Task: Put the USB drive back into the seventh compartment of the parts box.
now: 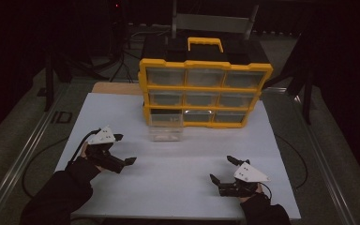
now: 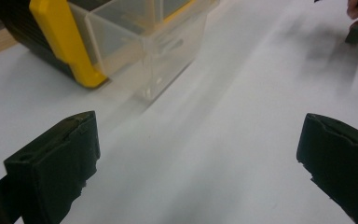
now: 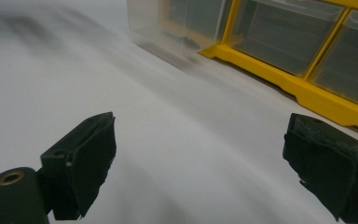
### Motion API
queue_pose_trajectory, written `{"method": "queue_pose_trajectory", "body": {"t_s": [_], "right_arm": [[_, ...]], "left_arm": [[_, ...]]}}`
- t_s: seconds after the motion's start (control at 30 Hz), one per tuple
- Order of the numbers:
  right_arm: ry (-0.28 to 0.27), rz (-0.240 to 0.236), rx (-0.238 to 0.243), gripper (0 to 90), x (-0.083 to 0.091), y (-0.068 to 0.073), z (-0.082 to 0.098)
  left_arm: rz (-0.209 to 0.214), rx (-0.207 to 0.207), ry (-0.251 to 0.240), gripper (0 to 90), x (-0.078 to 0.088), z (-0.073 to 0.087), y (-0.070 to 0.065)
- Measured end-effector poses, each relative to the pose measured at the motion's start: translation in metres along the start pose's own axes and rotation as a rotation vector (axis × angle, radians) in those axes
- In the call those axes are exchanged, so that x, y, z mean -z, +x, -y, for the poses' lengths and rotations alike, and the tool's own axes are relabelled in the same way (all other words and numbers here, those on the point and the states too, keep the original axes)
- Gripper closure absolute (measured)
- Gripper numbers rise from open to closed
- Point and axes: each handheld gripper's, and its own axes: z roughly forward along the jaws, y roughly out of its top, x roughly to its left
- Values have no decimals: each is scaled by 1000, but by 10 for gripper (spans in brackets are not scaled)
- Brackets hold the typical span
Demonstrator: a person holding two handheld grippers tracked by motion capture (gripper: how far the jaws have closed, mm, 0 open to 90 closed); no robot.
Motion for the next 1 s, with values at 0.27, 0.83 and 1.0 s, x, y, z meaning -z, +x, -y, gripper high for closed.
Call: {"method": "queue_pose_trajectory", "body": {"t_s": [0.27, 0.83, 1.0], "right_arm": [[1, -1, -2, 96, -1, -1, 0], [1, 0, -5, 96, -1, -1, 0], [4, 1, -9, 95, -1, -1, 0]], "left_arm": [[-24, 13, 1, 4, 9, 17, -3], [-44, 38, -4, 4, 17, 50, -12], [-71, 35, -31, 4, 21, 59, -15]]}}
